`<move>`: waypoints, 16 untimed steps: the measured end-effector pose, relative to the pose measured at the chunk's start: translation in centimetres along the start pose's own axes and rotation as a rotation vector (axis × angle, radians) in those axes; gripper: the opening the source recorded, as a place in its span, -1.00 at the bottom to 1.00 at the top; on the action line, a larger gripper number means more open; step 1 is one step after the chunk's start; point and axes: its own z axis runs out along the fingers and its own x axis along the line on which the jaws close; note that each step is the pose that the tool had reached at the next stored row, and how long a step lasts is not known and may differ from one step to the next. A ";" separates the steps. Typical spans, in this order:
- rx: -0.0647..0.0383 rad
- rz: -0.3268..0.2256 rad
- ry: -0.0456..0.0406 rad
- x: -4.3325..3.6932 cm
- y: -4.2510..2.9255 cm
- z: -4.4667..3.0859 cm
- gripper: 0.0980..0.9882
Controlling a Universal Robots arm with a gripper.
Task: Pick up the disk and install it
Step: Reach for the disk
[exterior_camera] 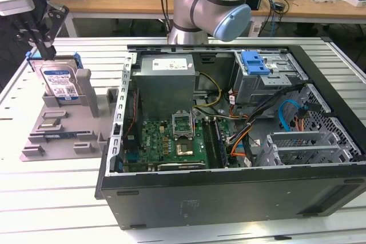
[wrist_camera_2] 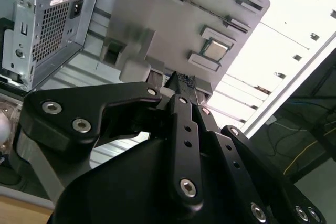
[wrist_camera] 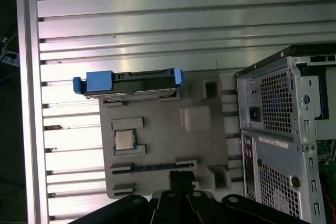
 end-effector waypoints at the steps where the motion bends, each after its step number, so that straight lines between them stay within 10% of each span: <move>1: 0.000 0.000 0.0000 0.21 0.03 -0.01 -0.98; 16: 0.000 0.000 0.0001 4.54 0.23 -0.06 -0.98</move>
